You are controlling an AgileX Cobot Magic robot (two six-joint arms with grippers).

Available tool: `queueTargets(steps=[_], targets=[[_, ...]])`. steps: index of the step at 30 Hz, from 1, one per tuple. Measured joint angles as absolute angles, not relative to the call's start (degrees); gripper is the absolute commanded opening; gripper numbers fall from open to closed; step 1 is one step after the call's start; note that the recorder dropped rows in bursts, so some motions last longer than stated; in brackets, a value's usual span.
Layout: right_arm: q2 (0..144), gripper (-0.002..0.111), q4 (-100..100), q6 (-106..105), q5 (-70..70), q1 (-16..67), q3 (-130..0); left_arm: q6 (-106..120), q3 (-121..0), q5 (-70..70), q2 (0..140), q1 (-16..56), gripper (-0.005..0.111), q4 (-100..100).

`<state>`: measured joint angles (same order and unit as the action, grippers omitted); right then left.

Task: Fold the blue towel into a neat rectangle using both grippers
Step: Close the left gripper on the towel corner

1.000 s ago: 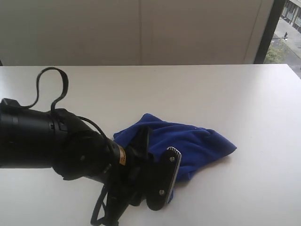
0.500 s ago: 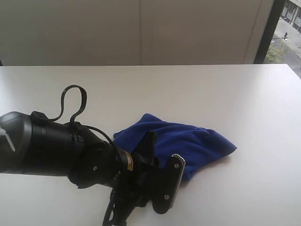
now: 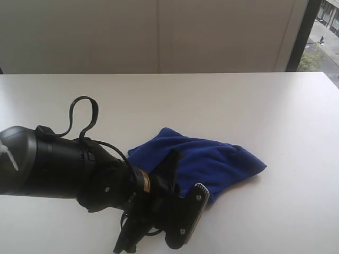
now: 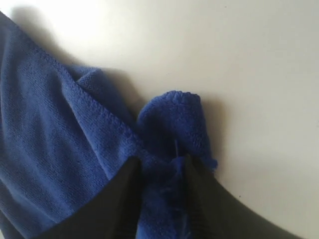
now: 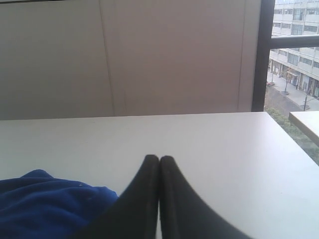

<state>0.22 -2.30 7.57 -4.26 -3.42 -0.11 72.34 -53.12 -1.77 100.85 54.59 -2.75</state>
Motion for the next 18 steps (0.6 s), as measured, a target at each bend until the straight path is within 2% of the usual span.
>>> queueTargets(steps=[3, 4, 13, 15, 18], targets=[[0.2, 0.0, -2.3, 7.6, -4.3, -3.4, -0.1, 74.6, -53.1, -1.2, 100.9, 54.6, 0.057, -2.8], [0.2, 0.0, -2.3, 7.6, -4.3, -3.4, -0.1, 75.5, -53.1, -0.5, 100.9, 54.6, 0.058, -2.8], [0.2, 0.0, -2.3, 7.6, -4.3, -3.4, -0.1, 78.1, -53.1, -2.4, 102.6, 53.4, 0.043, -2.8], [0.2, 0.0, -2.3, 7.6, -4.3, -3.4, -0.1, 78.2, -53.1, -2.7, 102.6, 53.4, 0.032, -2.8], [0.2, 0.0, -2.3, 7.6, -4.3, -3.4, -0.1, 78.2, -53.1, -4.4, 102.6, 53.4, 0.025, -2.8]])
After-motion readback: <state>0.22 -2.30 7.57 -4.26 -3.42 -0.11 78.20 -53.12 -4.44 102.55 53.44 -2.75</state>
